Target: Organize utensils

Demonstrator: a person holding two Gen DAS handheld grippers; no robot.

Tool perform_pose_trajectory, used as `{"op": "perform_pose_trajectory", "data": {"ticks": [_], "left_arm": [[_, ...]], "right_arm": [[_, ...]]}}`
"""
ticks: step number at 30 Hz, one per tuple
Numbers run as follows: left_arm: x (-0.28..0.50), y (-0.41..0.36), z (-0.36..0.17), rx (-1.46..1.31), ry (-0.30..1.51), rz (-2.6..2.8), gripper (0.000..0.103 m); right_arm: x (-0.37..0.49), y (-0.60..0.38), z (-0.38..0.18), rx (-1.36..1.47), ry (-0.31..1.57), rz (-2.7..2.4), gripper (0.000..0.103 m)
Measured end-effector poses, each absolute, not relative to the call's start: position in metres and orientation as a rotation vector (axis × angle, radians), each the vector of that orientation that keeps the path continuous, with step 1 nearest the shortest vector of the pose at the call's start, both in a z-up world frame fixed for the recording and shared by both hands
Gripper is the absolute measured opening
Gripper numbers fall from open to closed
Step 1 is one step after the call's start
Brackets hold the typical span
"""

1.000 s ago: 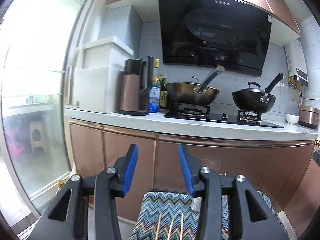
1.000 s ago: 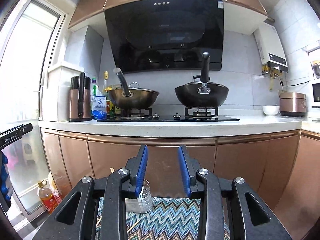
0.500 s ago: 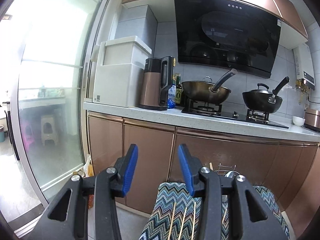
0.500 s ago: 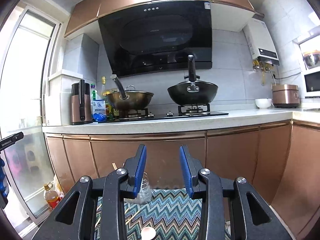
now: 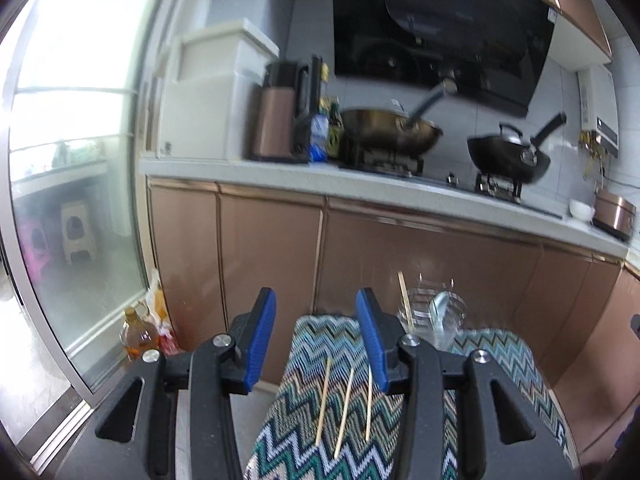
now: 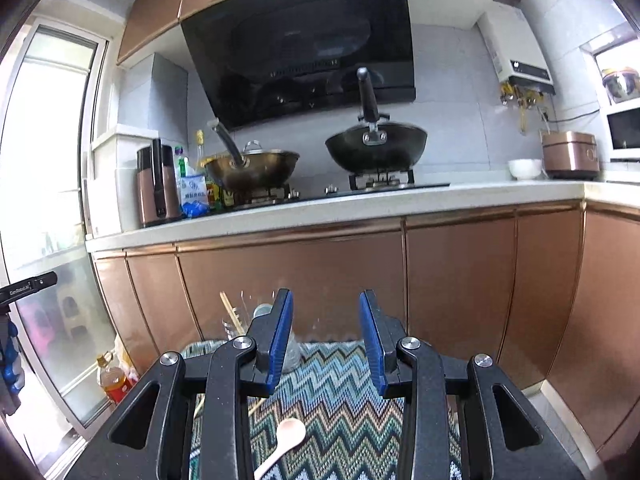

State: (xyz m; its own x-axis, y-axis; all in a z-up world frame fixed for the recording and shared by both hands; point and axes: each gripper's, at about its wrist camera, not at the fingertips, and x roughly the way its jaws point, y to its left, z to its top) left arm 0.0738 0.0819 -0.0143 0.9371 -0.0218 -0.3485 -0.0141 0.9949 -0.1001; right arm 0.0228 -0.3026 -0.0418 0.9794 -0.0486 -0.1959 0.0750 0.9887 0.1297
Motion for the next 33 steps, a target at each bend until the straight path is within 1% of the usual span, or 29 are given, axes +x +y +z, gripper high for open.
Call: {"op": "perform_pose_trajectory", "data": {"ticks": [8, 13, 28, 33], "left_arm": [[0.106, 0.067, -0.043, -0.084, 0.473, -0.02, 0.04], [0.132, 0.061, -0.067, -0.075, 0.592, -0.052, 0.04], [0.231, 0.046, -0.168, -0.122, 1.001, -0.183, 0.04], [0.269, 0.039, -0.198, -0.124, 1.118, -0.217, 0.04]], "right_arm": [[0.042, -0.318, -0.066, 0.166, 0.27, -0.062, 0.034], [0.055, -0.318, -0.086, 0.165, 0.339, -0.035, 0.034], [0.137, -0.284, -0.179, 0.185, 0.682, 0.168, 0.034], [0.16, -0.278, -0.206, 0.187, 0.76, 0.197, 0.034]]}}
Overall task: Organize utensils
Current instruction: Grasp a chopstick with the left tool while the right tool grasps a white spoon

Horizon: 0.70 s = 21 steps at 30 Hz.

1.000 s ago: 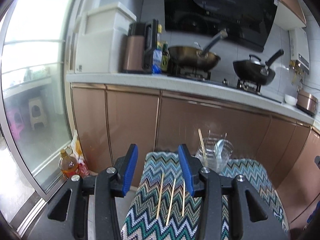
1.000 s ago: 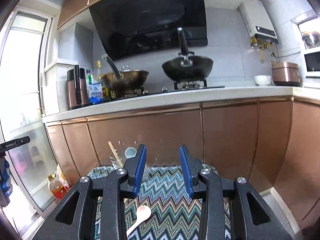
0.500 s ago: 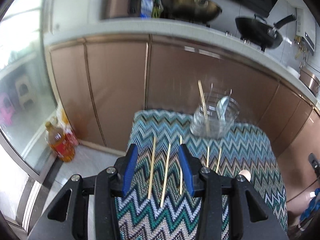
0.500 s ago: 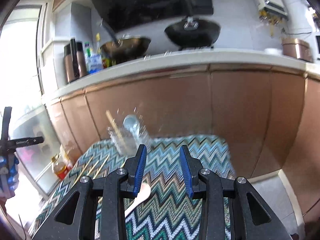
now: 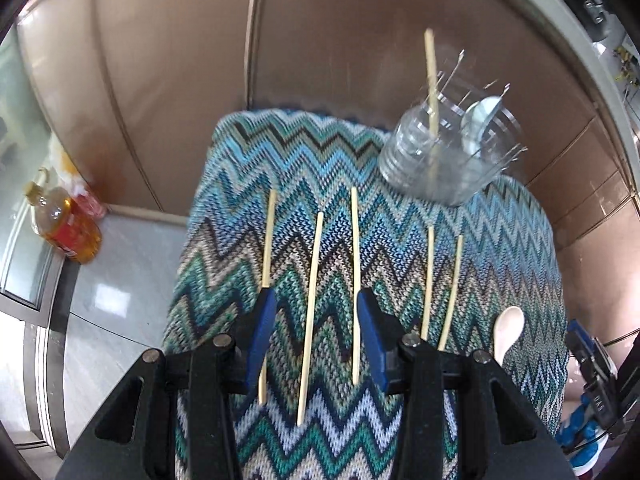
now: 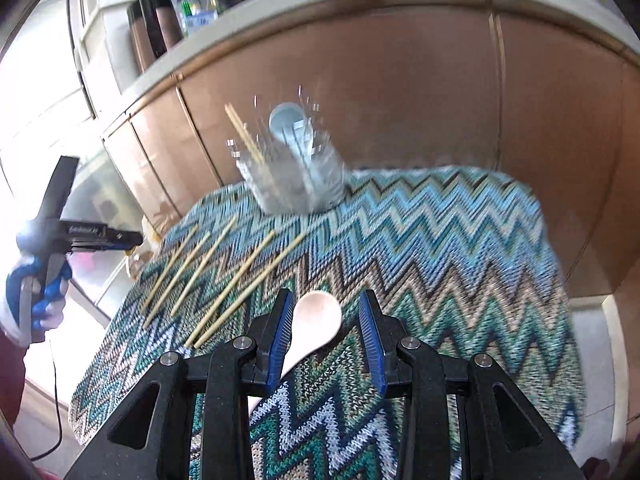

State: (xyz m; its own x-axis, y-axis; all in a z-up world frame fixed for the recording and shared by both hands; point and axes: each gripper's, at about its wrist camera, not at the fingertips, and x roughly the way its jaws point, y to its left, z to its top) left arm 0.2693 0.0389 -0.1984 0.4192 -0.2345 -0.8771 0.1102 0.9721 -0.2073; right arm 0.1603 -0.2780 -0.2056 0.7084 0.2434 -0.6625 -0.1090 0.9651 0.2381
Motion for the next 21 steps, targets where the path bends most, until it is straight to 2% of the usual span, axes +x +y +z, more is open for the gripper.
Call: {"op": "perform_pose_trajectory", "data": {"ticks": [14, 21], "left_arm": [[0.33, 0.011, -0.246, -0.062, 1.245, -0.222, 0.039], [0.343, 0.0, -0.263, -0.039, 1.302, -0.24, 0.026]], "right_arm": [[0.2, -0.286, -0.246, 0.257, 0.863, 0.271, 0.034], [0.213, -0.288, -0.26, 0.295, 0.903, 0.334, 0.034]]}}
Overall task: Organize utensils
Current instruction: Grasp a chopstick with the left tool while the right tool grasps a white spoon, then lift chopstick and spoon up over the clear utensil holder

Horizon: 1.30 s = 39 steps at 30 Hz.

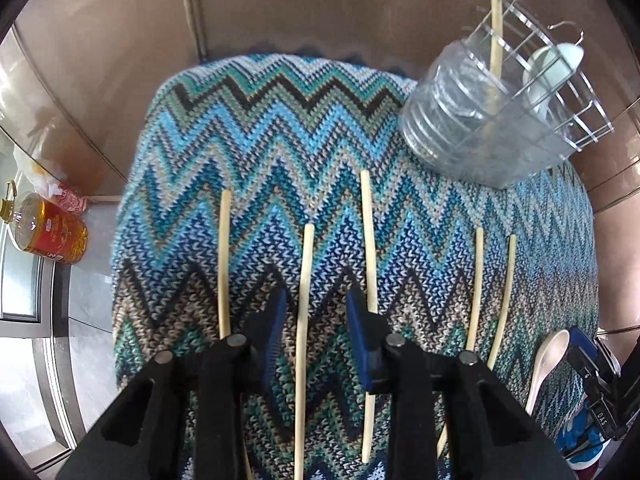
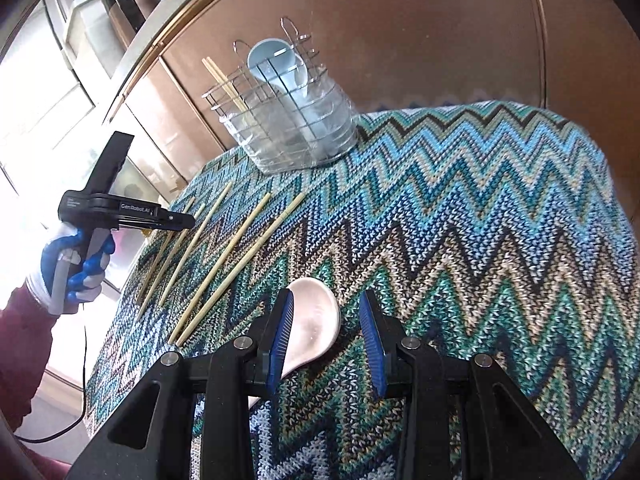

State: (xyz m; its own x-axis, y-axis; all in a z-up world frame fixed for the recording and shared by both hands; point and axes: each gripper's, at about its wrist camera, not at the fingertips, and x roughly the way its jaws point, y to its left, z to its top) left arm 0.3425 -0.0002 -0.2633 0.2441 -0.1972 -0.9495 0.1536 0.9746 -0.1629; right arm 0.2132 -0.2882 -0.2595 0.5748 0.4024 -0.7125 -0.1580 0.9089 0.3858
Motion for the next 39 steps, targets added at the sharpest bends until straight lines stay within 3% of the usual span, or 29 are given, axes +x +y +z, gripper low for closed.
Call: {"op": "perform_pose_trajectory", "data": {"ticks": [7, 15, 19, 39], "left_arm": [[0.35, -0.006, -0.27, -0.015, 1.313, -0.261, 0.017], [0.36, -0.011, -0.274, -0.016, 1.309, -0.256, 0.009], [0.354, -0.002, -0.272, -0.034, 1.289, -0.248, 0.004], [0.283, 0.03, -0.185, -0.157, 1.011, -0.289, 0.004]], "right_arm": [[0.223, -0.289, -0.272, 0.333, 0.939, 0.415, 0.034], [0.229, -0.289, -0.285, 0.323, 0.995, 0.474, 0.012], [0.227, -0.294, -0.285, 0.336, 0.987, 0.48, 0.01], [0.157, -0.296, -0.201, 0.296, 0.728, 0.359, 0.007]]}}
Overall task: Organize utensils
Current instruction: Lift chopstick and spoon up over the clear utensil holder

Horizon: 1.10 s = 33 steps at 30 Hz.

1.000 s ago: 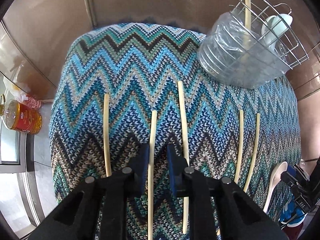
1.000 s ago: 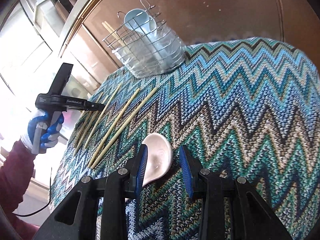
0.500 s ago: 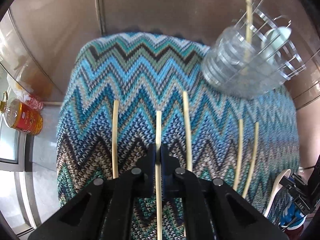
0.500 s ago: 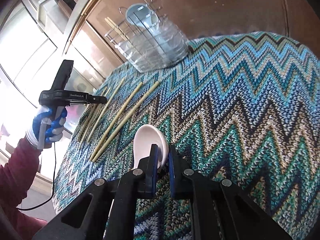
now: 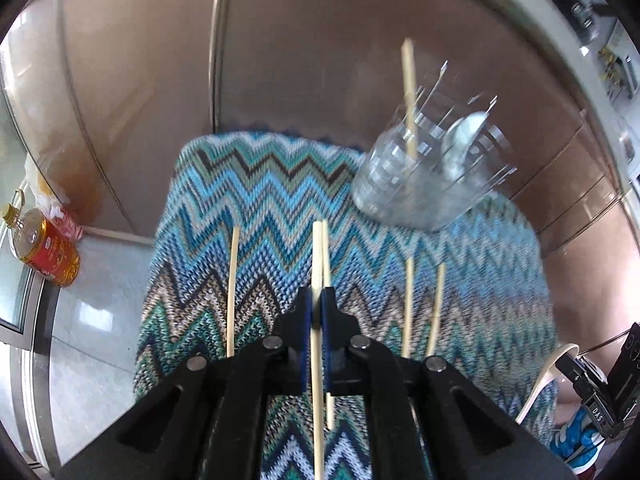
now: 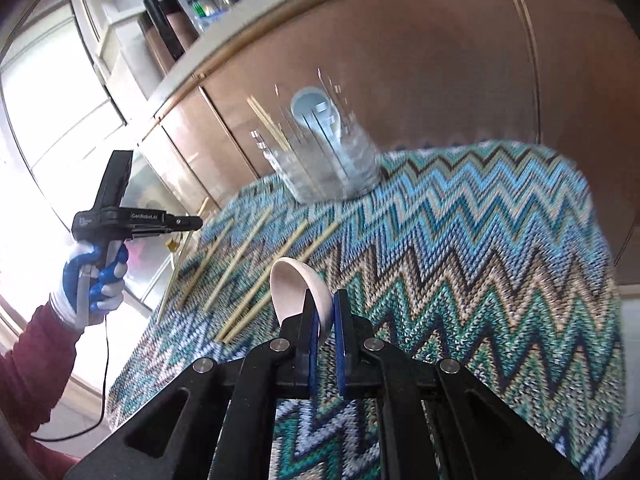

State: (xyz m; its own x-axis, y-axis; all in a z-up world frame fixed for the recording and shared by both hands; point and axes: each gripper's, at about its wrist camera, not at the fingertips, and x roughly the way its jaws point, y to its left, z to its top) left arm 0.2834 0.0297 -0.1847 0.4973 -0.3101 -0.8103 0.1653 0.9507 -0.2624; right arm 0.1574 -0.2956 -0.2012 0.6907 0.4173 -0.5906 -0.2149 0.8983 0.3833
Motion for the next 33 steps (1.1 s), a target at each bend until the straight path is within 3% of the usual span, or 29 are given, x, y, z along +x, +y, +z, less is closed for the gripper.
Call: {"op": "perform_pose_trajectory", "data": {"ticks": [9, 18, 27, 33], "left_arm": [[0.257, 0.01, -0.097, -0.157, 0.77, -0.327, 0.004], [0.272, -0.033, -0.004, -0.196, 0.344, -0.319, 0.004], [0.334, -0.078, -0.019, -0.261, 0.107, -0.21, 0.004], [0.364, -0.089, -0.064, -0.271, 0.131, -0.184, 0.004]], "right_arm": [[0.159, -0.274, -0.131, 0.208, 0.583, 0.286, 0.007], [0.233, -0.239, -0.047, 0.087, 0.303, 0.164, 0.007], [0.314, -0.229, -0.06, -0.021, 0.184, 0.002, 0.007], [0.342, -0.237, -0.098, -0.011, 0.219, -0.009, 0.007]]}}
